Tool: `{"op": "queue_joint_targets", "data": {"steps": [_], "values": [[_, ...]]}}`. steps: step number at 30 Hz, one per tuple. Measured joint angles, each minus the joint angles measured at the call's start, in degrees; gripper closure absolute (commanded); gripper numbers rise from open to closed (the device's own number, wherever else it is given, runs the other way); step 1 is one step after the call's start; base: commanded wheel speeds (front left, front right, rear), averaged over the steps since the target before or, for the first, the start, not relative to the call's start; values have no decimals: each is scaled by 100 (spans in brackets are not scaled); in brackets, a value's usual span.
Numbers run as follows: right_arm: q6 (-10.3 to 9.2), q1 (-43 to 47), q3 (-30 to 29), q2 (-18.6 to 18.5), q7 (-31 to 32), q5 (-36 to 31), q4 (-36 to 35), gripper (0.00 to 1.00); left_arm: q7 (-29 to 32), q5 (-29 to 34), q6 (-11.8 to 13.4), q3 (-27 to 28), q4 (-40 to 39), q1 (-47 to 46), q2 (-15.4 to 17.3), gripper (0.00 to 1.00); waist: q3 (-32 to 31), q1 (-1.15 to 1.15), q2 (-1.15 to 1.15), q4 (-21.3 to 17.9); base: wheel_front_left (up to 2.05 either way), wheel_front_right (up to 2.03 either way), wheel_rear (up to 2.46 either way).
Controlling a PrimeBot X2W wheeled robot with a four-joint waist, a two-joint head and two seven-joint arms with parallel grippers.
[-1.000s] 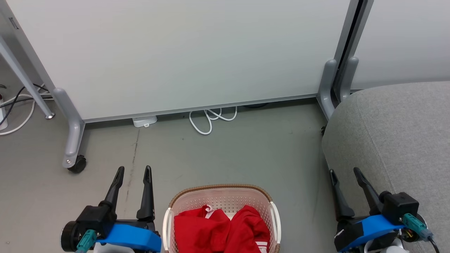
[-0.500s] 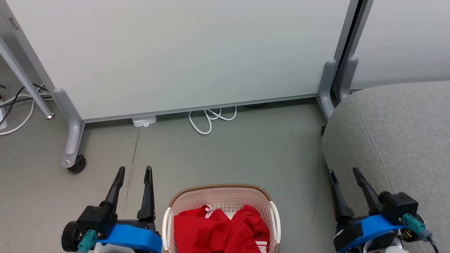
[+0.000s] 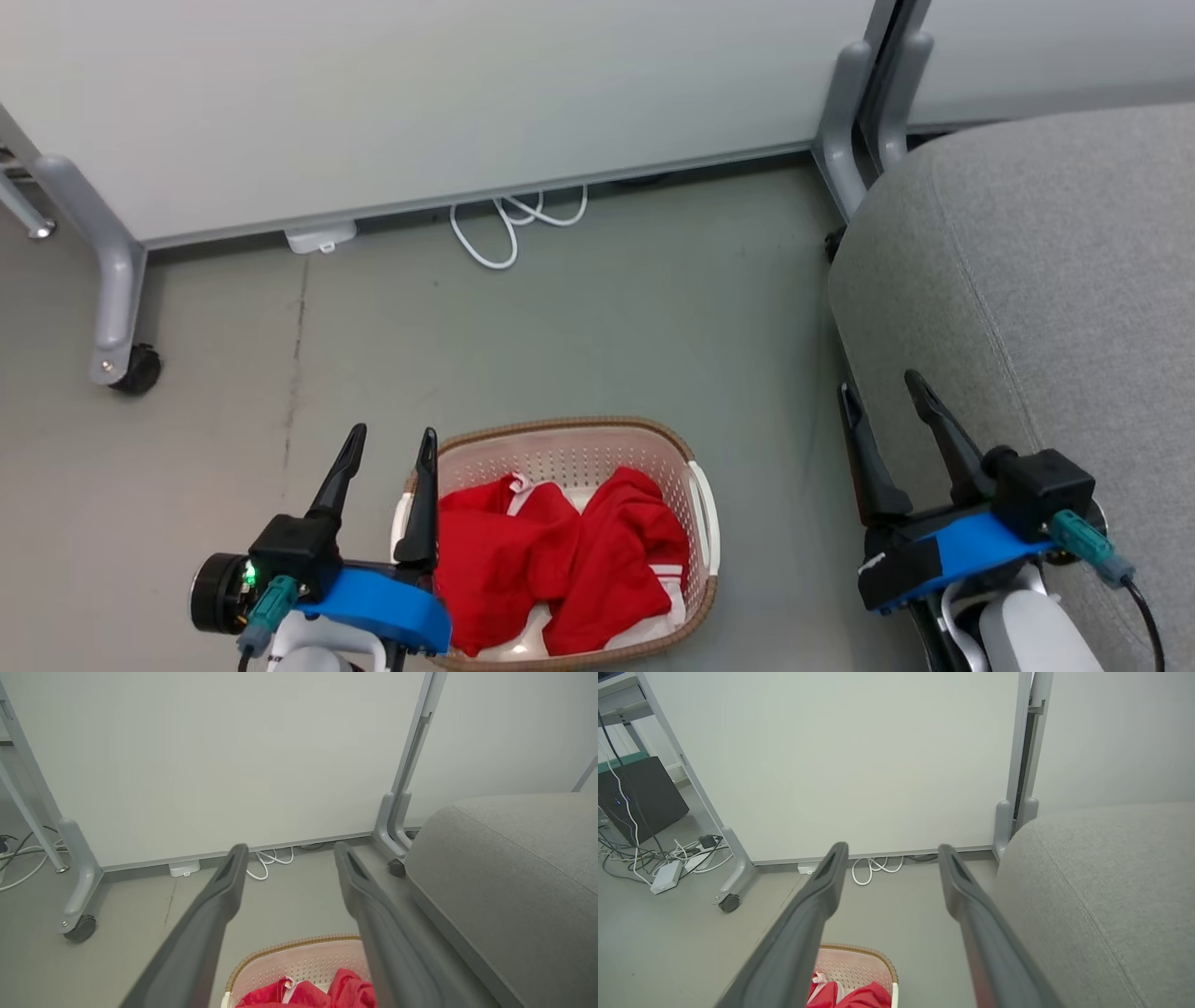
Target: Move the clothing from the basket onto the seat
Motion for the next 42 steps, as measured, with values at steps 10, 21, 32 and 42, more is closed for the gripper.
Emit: {"op": "queue_joint_targets", "data": {"steps": [10, 21, 32, 42], "values": [[0, -683, 291, 0, -164, 102, -130, 0, 0, 213, -43, -942, 1035, -889, 513, 0, 1113, 1, 0, -348, 0, 0, 0], [0, -1278, 731, -5, -296, 375, -168, 0, 2, 62, -43, -2286, 2427, -2148, 1184, 0, 2371, 1, 0, -810, 0, 0, 0], [1, -1573, 1049, -5, -309, 654, -436, 0, 21, -126, -44, -3000, 3661, -3166, 1461, 0, 3300, 1, 0, -1258, 0, 0, 0], [0, -1698, 1289, -7, -310, 865, -627, 0, 355, 31, 44, -3271, 4501, -3841, 1602, 0, 3855, 1, -1, -1527, 0, 0, 0]]}}
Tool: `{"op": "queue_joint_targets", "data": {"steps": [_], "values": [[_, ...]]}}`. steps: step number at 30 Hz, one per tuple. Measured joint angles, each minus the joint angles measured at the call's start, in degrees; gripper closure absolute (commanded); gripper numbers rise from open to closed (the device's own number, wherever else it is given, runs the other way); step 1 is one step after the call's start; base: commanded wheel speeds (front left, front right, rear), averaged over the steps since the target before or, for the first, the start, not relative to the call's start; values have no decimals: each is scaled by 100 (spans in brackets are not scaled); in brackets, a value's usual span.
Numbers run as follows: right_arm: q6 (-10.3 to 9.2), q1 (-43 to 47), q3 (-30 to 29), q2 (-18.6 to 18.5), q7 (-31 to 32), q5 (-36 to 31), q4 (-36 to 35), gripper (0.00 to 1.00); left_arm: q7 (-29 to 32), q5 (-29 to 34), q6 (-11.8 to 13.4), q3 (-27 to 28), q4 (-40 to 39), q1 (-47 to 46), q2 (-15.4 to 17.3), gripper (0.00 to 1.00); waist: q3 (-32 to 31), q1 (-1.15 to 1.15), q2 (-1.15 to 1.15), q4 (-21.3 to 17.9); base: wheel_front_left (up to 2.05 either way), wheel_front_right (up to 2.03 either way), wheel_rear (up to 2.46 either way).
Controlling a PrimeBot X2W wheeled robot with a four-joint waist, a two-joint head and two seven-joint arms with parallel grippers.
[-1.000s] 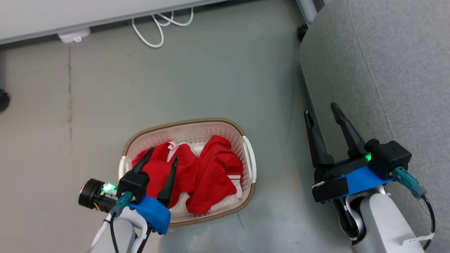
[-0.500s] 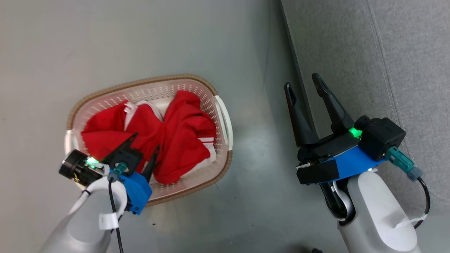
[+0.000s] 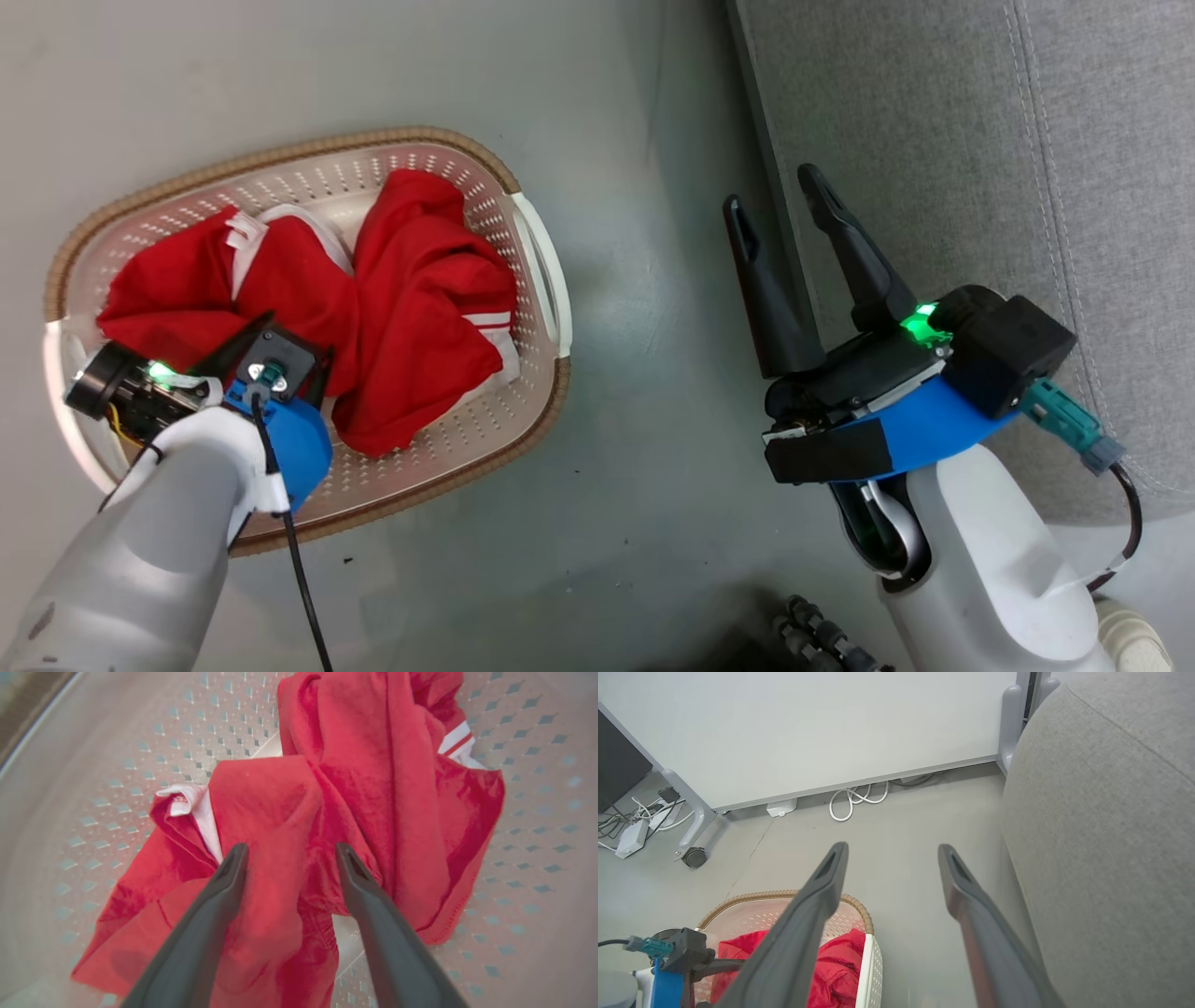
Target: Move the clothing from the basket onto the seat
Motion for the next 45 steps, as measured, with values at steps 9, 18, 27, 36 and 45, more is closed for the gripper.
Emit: {"op": "queue_joint_targets", "data": {"steps": [9, 18, 27, 36, 45], "values": [[0, -25, 141, 0, 0, 132, -63, 0, 389, 21, 153, -109, 505, -287, -74, 0, 217, 0, 0, -130, 0, 0, 0], [0, -29, 114, 0, 0, 152, -45, 0, 371, -51, 140, -159, 675, -364, -168, 100, 208, -1, 0, -132, 0, 0, 0], [1, -41, 100, 0, 0, 157, -36, 0, 225, -138, 89, -225, 743, -383, -271, 100, 158, -1, 0, -86, 0, 0, 0], [0, -70, 57, 1, 0, 11, 94, 0, 116, -319, 91, -218, 814, -366, -521, 100, -71, -1, 0, 23, 0, 0, 0], [0, 46, -274, 3, 0, -482, 580, 0, -108, -476, 45, -266, 848, -105, -956, 100, -787, -1, 0, 308, 0, 0, 0]]}}
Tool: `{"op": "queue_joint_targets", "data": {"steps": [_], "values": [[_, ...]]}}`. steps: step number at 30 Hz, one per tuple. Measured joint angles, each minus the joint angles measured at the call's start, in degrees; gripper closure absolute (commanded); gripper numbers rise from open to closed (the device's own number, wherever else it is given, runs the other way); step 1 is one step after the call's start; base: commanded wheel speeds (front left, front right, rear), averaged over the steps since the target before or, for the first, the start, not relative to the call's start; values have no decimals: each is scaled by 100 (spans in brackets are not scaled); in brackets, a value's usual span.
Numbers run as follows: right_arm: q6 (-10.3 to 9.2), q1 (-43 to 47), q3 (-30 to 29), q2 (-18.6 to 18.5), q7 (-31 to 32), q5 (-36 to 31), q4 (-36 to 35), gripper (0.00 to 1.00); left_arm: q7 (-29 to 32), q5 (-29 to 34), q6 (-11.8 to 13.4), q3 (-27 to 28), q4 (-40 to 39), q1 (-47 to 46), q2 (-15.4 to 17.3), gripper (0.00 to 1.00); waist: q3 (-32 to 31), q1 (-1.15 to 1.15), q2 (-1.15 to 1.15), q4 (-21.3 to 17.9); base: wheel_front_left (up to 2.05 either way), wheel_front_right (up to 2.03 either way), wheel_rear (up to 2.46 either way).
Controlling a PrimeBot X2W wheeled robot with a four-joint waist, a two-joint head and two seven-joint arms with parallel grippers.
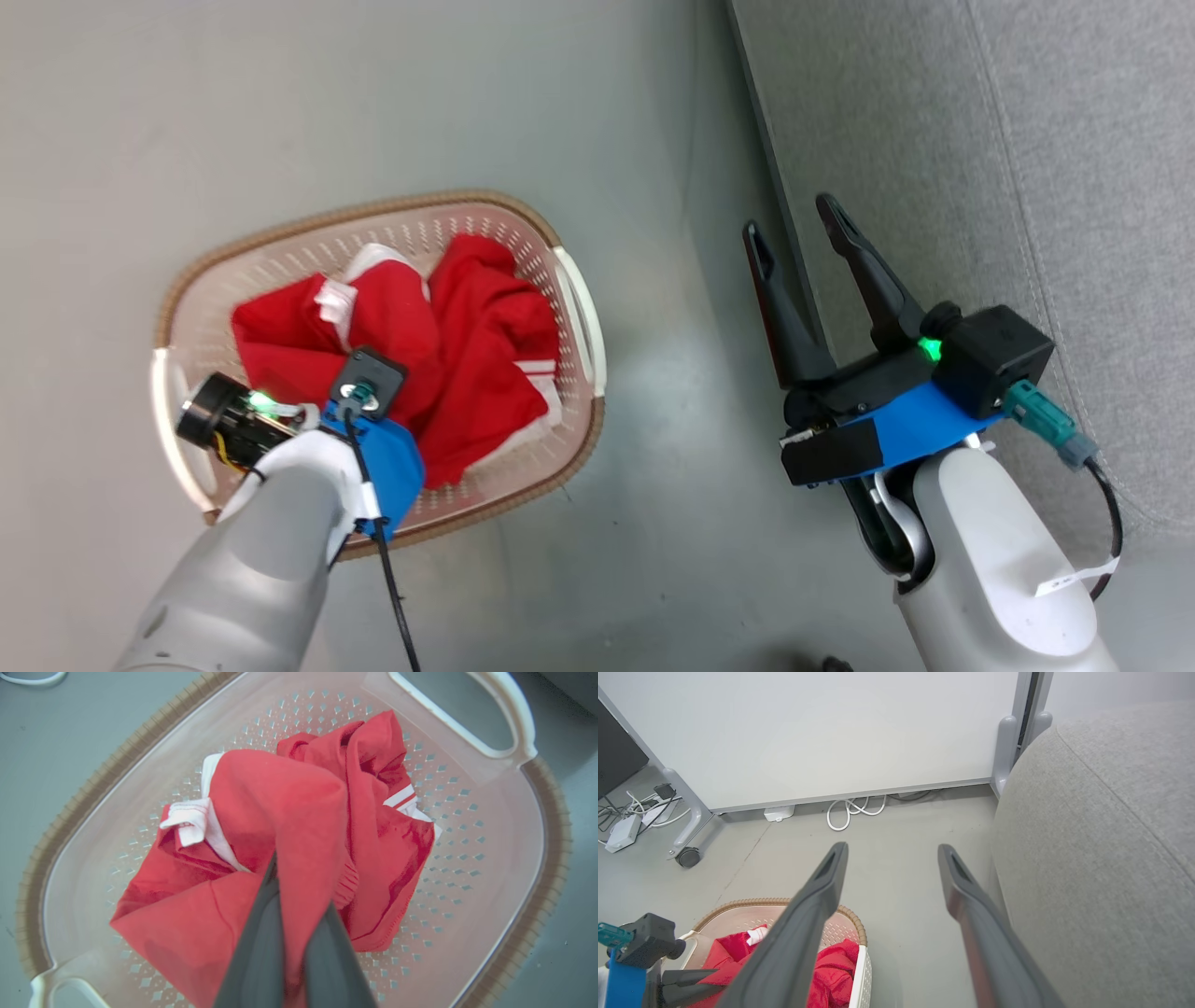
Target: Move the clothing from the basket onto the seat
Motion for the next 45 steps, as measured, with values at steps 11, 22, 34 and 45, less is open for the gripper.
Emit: {"op": "queue_joint_targets", "data": {"steps": [11, 22, 34, 45], "values": [[0, 394, -412, 1, 15, -444, 695, 0, -177, -248, -83, -40, -48, 252, -444, 100, -1198, -1, 0, 484, 0, 0, 0], [0, 809, -616, 2, 159, -432, 921, 0, -241, -499, -110, -136, -739, 360, -613, 100, -2329, -2, 0, 939, 0, 0, 0], [0, 1330, -660, 2, 408, -403, 840, 0, -246, -1053, -133, -488, -2097, 453, -667, 100, -3281, -1, 1, 1339, 0, 0, 0], [0, 1758, -678, 1, 639, -404, 612, 0, -205, -2053, -130, -1339, -3076, 76, -670, 100, -3711, -1, 0, 1573, 0, 0, 0]]}}
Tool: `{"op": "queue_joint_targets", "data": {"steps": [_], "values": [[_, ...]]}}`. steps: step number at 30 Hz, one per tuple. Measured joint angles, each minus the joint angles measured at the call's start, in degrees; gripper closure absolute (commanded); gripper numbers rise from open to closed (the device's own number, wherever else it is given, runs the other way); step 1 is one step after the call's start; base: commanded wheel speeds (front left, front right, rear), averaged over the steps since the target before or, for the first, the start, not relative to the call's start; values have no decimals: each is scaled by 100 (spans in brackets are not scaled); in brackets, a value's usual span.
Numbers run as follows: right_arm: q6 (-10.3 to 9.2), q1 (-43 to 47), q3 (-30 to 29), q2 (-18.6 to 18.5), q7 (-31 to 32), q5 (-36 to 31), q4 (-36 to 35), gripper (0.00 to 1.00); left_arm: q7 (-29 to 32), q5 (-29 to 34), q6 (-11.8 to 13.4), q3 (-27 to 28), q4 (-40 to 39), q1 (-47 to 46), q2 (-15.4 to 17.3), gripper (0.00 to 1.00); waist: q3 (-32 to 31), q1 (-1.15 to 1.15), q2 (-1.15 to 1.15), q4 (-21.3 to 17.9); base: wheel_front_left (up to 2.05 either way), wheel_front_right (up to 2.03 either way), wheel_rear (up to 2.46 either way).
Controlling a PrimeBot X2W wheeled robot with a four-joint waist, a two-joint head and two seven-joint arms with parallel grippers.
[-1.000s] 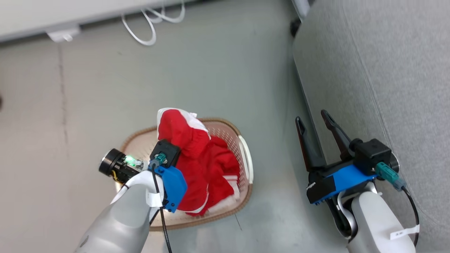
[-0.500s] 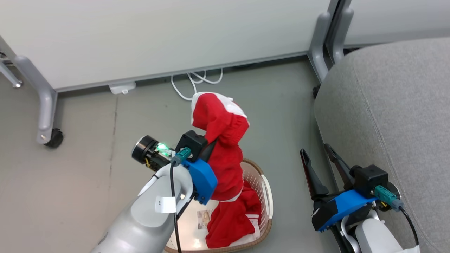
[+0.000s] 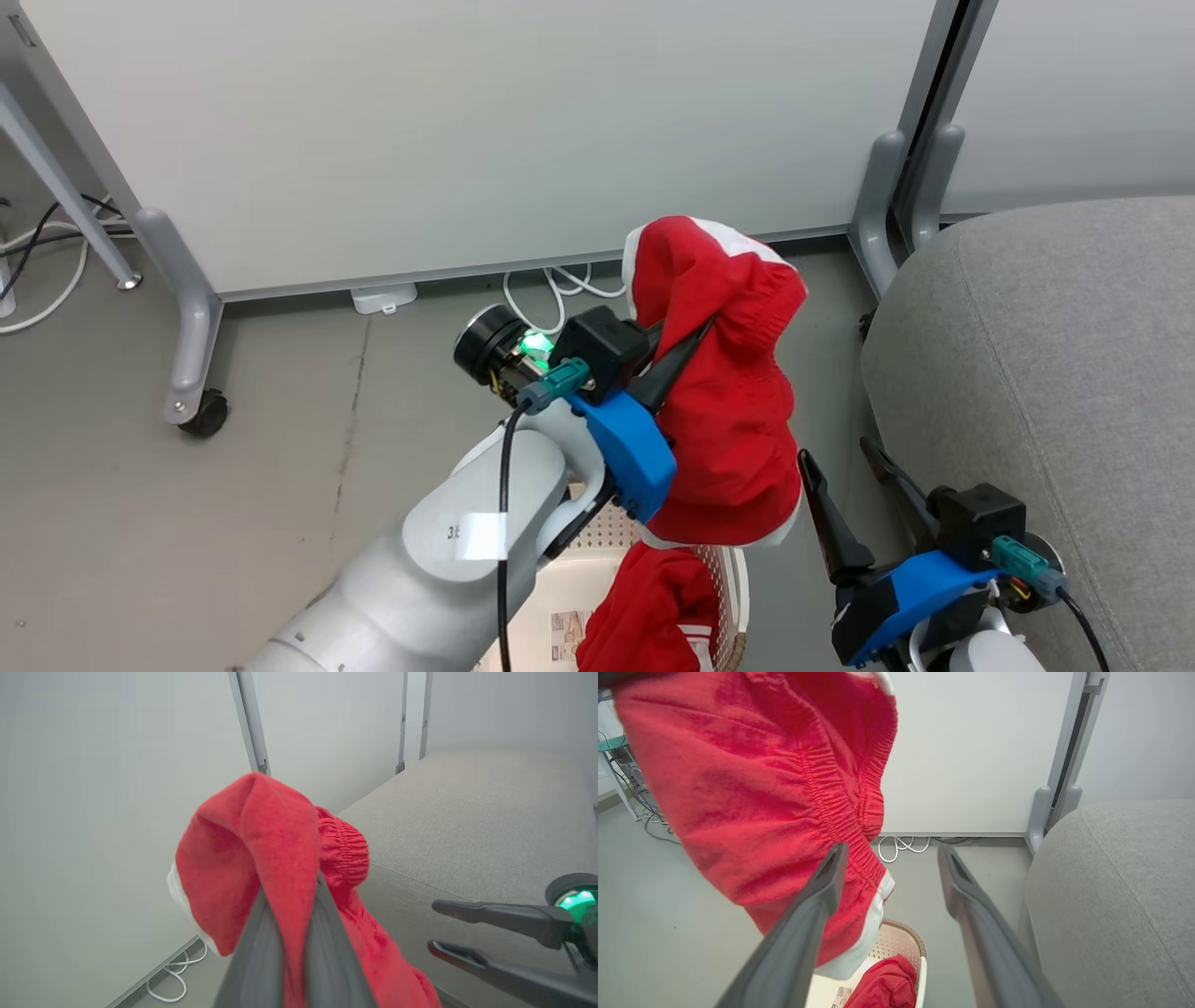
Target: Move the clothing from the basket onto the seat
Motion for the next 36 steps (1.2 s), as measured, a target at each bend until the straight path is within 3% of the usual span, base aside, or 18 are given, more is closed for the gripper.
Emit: {"op": "queue_joint_targets", "data": {"steps": [11, 27, 36], "values": [[0, 118, 155, 0, 83, 41, -138, 0, 34, -517, 183, -580, -103, -235, -5, 100, -183, 0, 0, -56, 0, 0, 0], [1, 138, 1056, 0, 286, 231, -630, 0, -18, -1036, 308, -1026, 14, -355, -2, 100, -153, 1, 0, -84, 0, 0, 0], [0, -227, 1147, 0, 353, 269, -520, 0, -24, -1216, 353, -1172, 14, -428, -2, 100, -97, 1, 0, -110, 0, 0, 0]]}}
